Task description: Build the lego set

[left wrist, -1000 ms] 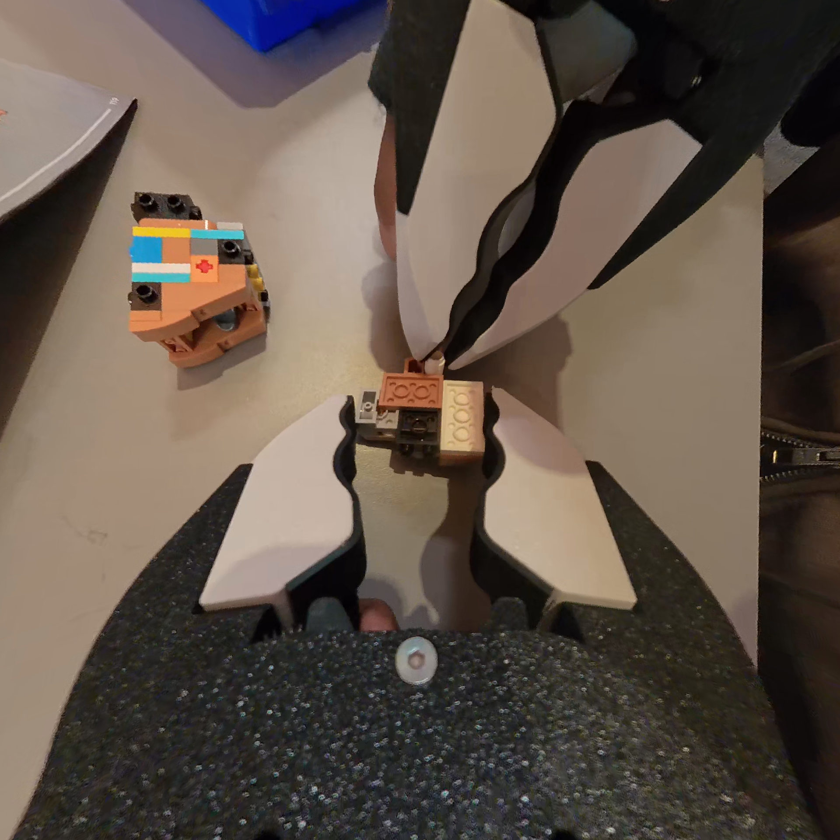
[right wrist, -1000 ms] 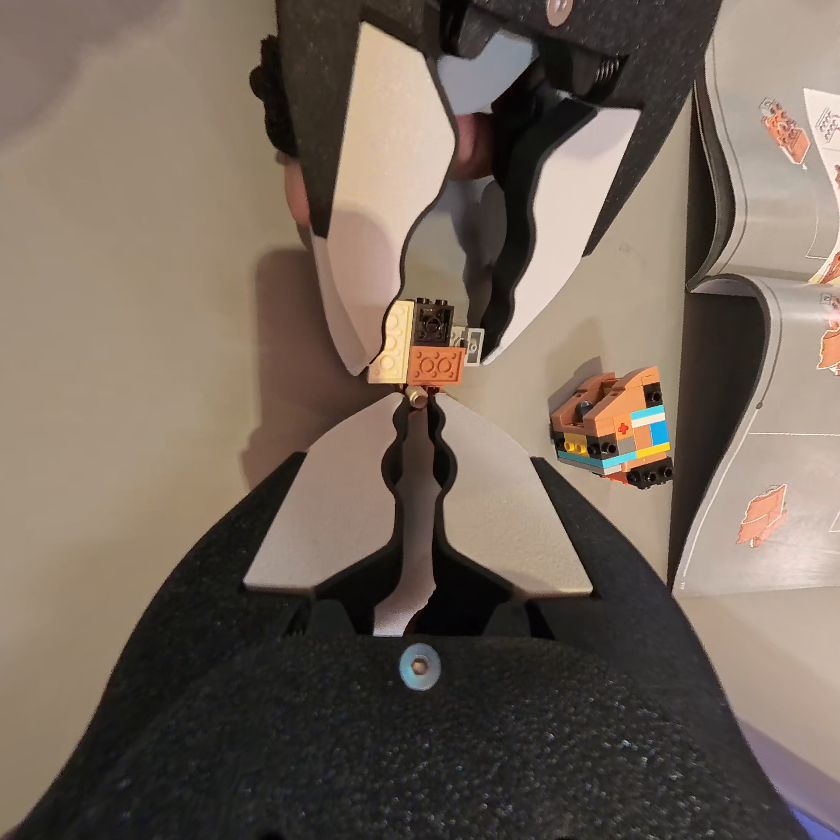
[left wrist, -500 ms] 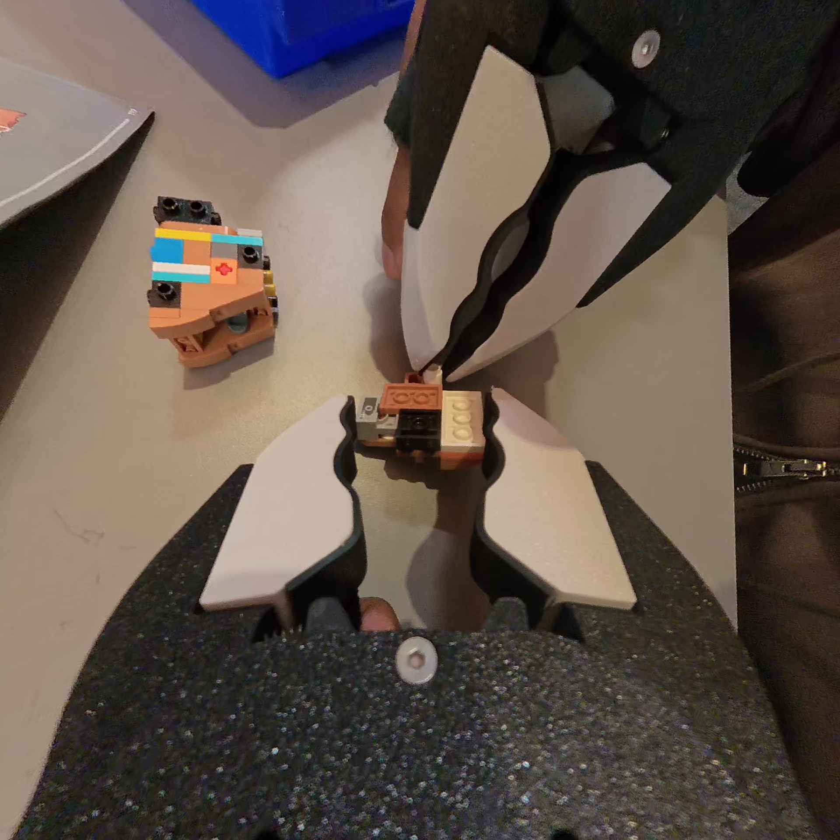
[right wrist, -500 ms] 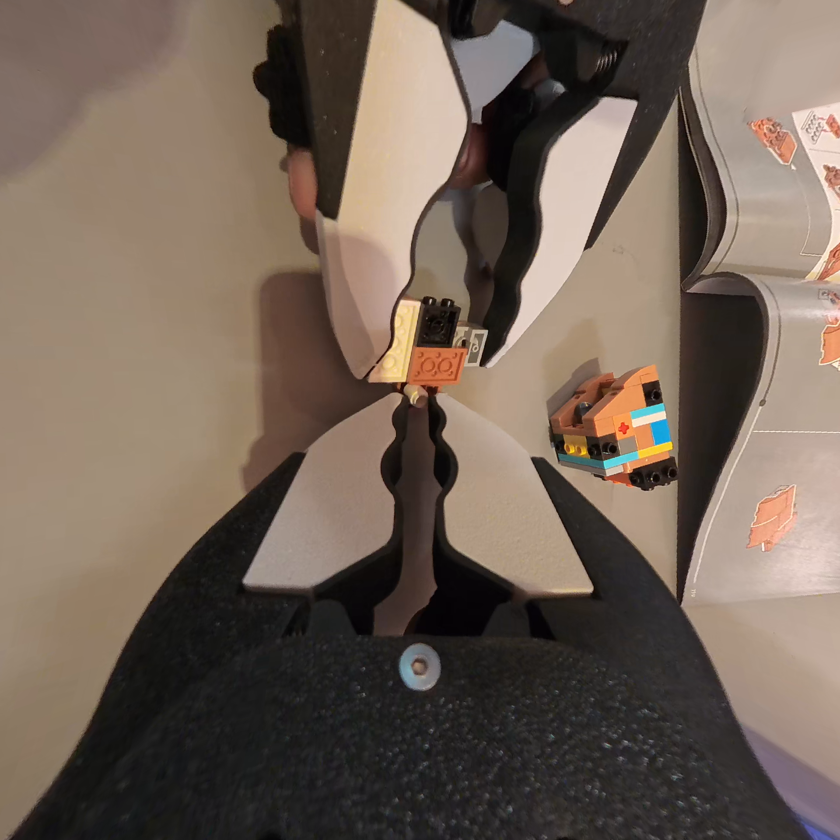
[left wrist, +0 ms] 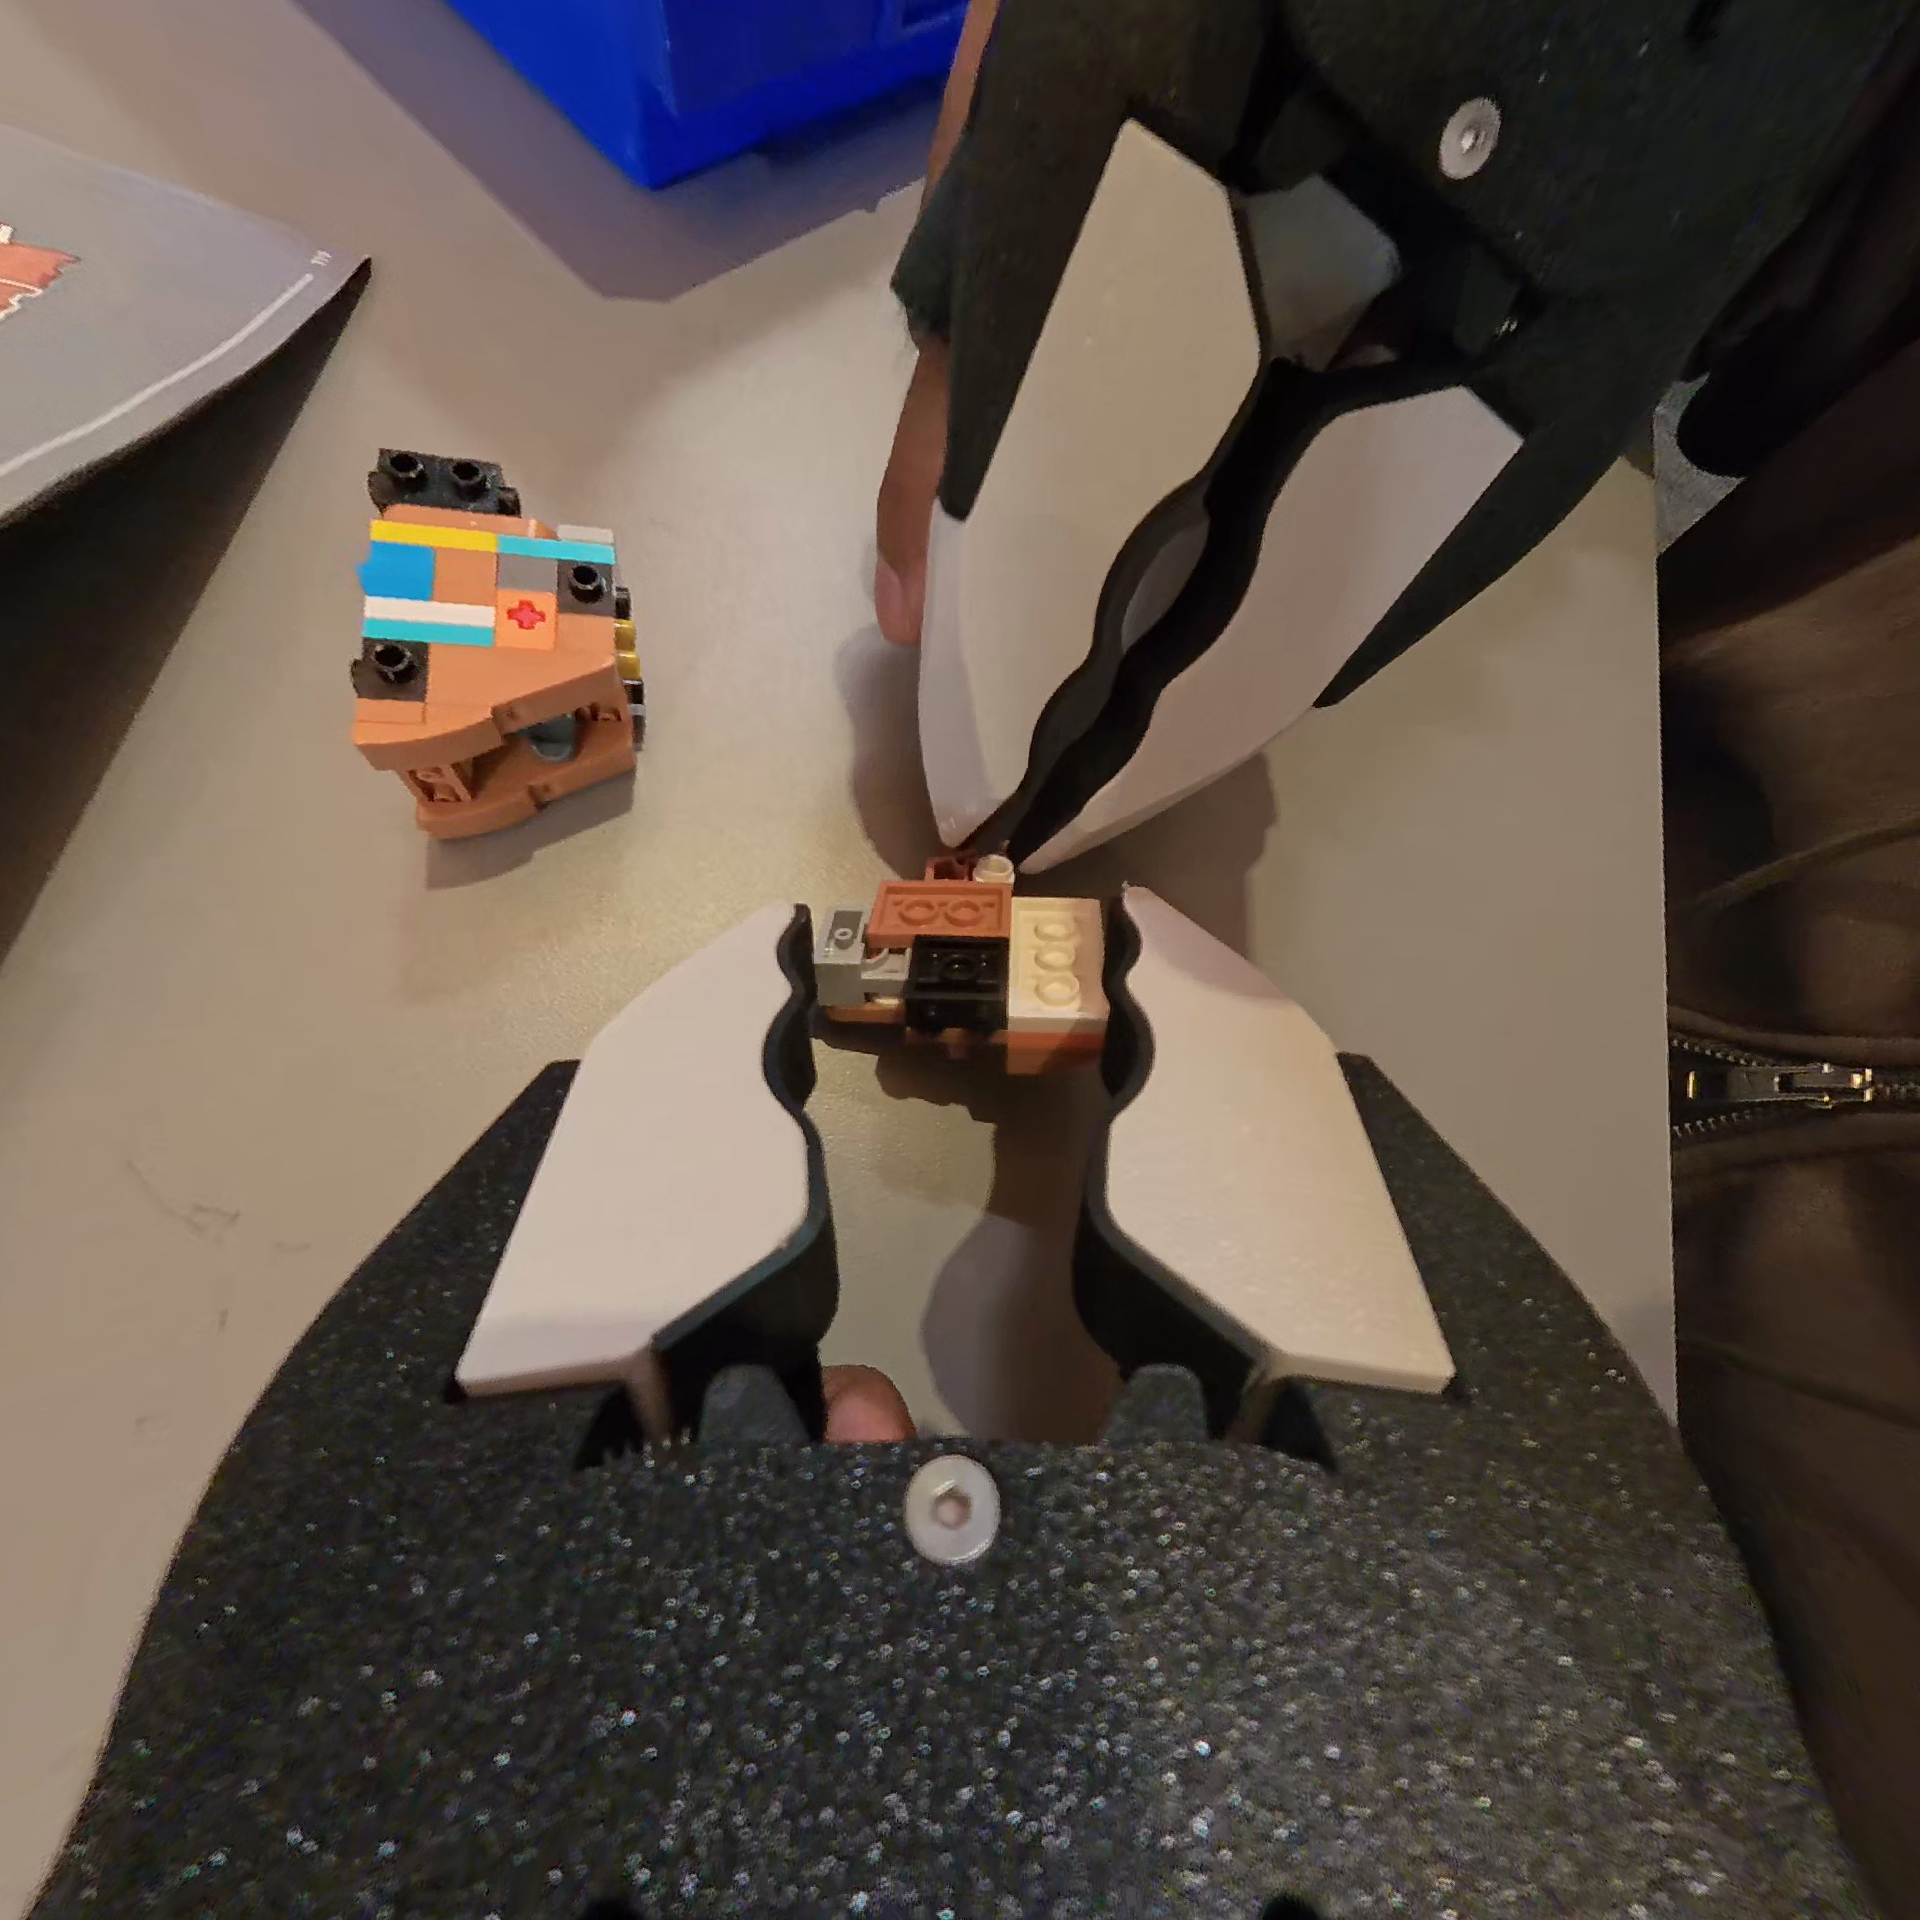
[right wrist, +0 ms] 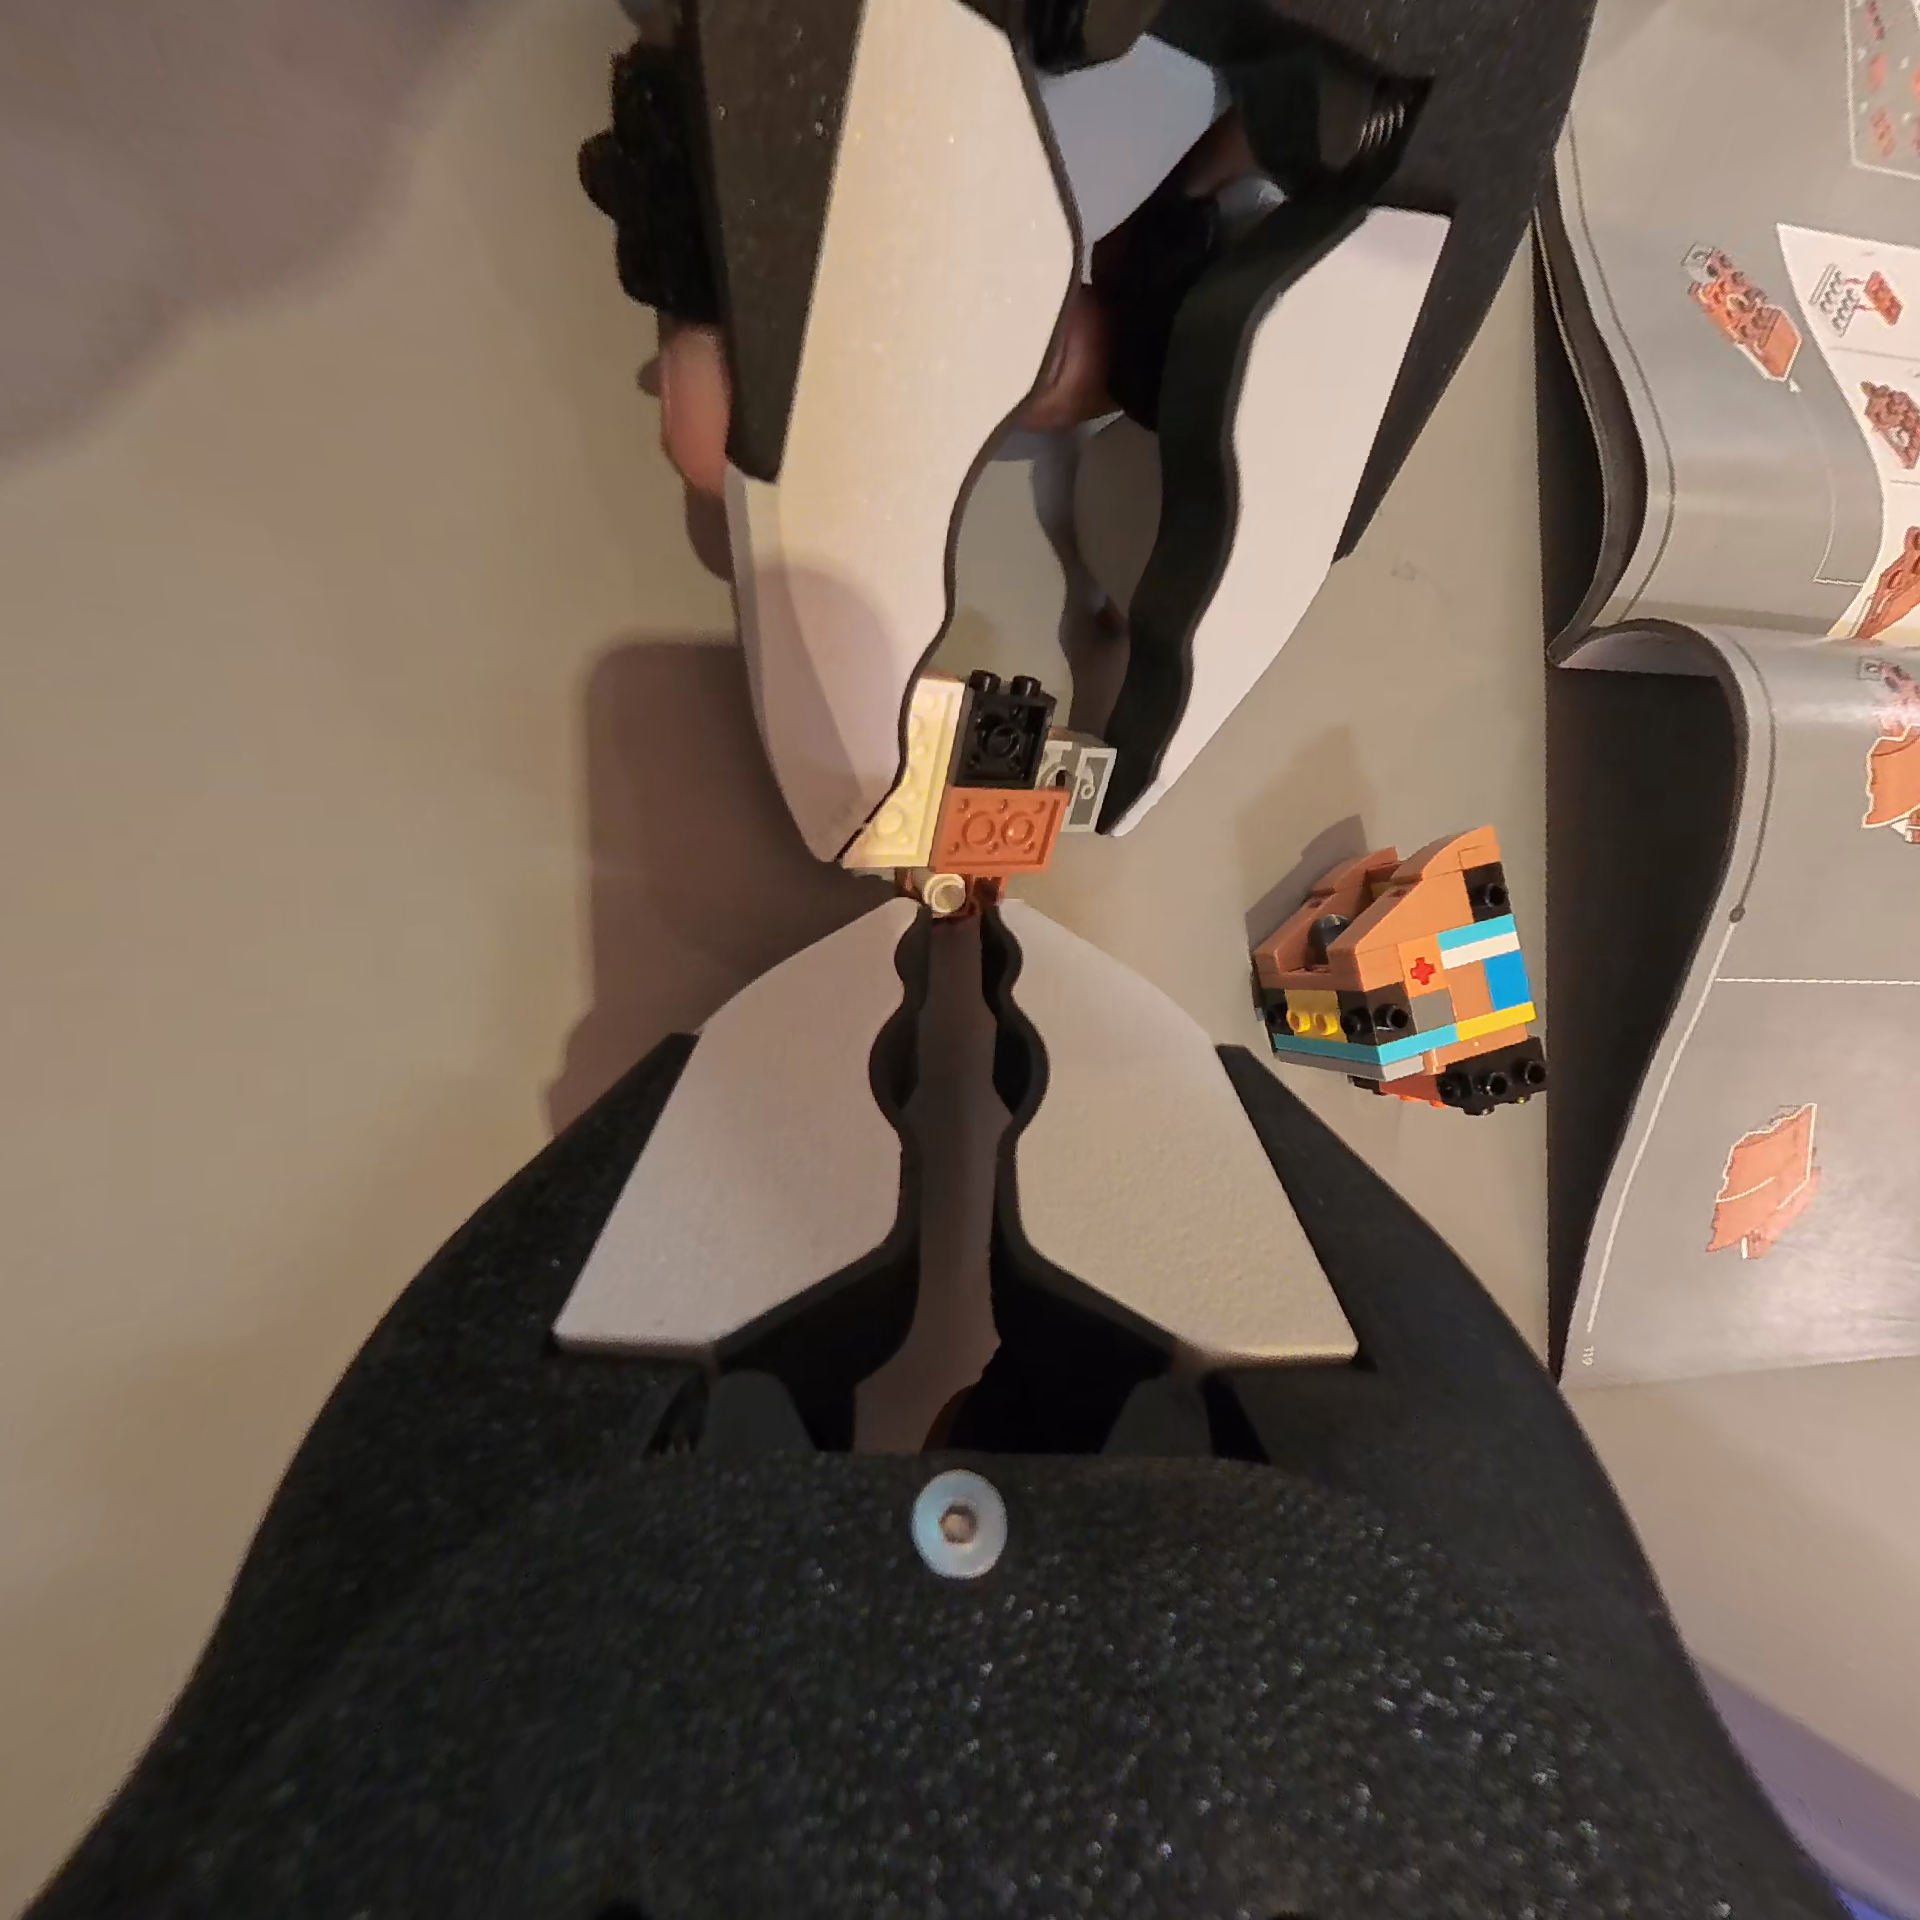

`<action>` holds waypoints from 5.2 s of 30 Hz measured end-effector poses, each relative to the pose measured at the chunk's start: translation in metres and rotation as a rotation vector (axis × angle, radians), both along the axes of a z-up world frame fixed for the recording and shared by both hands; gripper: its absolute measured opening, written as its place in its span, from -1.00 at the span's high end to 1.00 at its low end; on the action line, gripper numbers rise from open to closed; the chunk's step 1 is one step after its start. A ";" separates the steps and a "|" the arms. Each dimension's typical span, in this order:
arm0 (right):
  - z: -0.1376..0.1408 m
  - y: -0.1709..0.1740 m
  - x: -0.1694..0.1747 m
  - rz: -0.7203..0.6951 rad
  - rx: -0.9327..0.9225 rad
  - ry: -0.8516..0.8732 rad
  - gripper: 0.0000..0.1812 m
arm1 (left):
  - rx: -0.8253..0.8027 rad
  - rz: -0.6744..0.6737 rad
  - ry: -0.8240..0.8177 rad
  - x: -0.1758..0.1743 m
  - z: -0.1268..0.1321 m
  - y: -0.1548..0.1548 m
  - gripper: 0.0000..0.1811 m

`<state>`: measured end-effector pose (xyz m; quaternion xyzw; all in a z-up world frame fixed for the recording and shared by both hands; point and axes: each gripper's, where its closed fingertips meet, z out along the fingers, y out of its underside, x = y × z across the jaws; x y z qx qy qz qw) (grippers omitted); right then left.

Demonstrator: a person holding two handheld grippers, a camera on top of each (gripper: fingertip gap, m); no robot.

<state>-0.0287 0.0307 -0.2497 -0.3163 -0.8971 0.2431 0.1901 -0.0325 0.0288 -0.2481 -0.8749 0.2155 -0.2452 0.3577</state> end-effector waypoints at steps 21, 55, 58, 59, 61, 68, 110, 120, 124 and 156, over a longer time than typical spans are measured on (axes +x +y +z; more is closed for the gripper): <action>0.049 0.009 -0.009 0.172 0.055 0.644 0.67 | 0.061 0.001 -0.373 -0.014 0.044 0.003 0.41; 0.066 -0.016 -0.007 0.287 0.158 0.880 0.82 | 0.071 -0.113 -0.573 0.003 0.065 -0.006 0.41; 0.067 -0.016 -0.007 0.290 0.157 0.880 0.82 | 0.073 -0.114 -0.579 0.003 0.066 -0.007 0.41; 0.067 -0.016 -0.007 0.291 0.156 0.878 0.82 | 0.073 -0.113 -0.580 0.004 0.066 -0.006 0.41; 0.067 -0.016 -0.007 0.293 0.160 0.877 0.82 | 0.073 -0.113 -0.584 0.004 0.067 -0.006 0.41; 0.069 -0.017 -0.006 0.297 0.162 0.871 0.82 | 0.072 -0.113 -0.595 0.004 0.068 -0.007 0.41; 0.085 -0.017 -0.003 0.337 0.241 0.932 0.83 | 0.230 -0.161 -0.557 0.023 0.079 -0.008 0.33; 0.096 -0.018 -0.003 0.297 0.209 0.981 0.82 | 0.319 -0.178 -0.593 0.022 0.089 -0.008 0.33; 0.097 -0.019 -0.002 0.304 0.202 0.985 0.82 | 0.324 -0.191 -0.607 0.024 0.091 -0.009 0.33; 0.101 -0.021 0.000 0.311 0.220 1.012 0.82 | 0.347 -0.212 -0.617 0.027 0.095 -0.012 0.33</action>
